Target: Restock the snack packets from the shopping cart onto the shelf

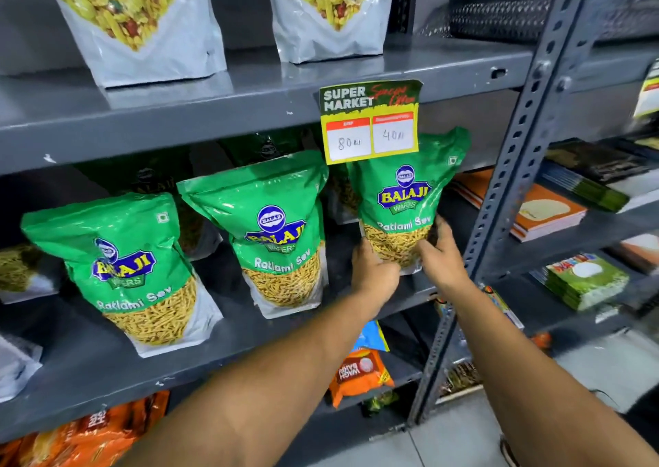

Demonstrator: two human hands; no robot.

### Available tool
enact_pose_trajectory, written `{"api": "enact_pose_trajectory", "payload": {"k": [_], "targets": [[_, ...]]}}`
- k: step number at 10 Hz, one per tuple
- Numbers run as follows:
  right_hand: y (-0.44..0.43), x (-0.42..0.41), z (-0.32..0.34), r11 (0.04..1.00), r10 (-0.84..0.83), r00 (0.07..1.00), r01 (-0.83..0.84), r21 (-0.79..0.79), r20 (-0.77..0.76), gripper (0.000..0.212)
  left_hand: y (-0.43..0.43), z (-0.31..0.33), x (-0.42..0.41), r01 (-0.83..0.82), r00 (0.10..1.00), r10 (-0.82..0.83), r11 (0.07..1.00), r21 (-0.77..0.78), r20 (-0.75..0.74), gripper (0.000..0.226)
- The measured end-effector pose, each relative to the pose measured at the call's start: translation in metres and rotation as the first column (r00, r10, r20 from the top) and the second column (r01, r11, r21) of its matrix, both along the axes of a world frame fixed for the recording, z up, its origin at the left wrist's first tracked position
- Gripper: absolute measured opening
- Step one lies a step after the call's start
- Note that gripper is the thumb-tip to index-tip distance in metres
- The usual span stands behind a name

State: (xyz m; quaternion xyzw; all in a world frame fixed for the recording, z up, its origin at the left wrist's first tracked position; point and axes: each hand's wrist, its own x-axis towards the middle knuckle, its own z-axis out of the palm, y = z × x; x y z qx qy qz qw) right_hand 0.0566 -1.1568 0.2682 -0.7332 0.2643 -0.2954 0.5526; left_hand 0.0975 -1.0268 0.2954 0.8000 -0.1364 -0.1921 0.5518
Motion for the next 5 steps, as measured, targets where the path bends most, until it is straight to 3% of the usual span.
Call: {"api": "enact_pose_trajectory", "payload": {"k": [2,3,4,5], "targets": [[0.008,0.003,0.005,0.999,-0.033,0.999,0.033,-0.009,-0.007,0.059,0.009,0.003,-0.006,0.041,0.999,-0.042,0.999,0.015,0.008,0.063],[0.012,0.001,-0.001,0.998,-0.041,0.999,0.040,-0.058,-0.026,0.061,0.021,0.006,-0.005,0.141,0.990,-0.141,0.990,-0.005,-0.008,0.065],[0.023,-0.004,0.008,0.993,-0.079,0.996,0.076,-0.088,-0.028,0.061,0.039,0.014,-0.011,0.247,0.964,-0.253,0.966,0.083,0.081,0.072],[0.045,-0.017,0.011,0.960,-0.187,0.979,0.200,-0.198,0.083,0.060,0.070,0.016,-0.018,0.300,0.903,-0.332,0.942,0.154,0.274,0.070]]}}
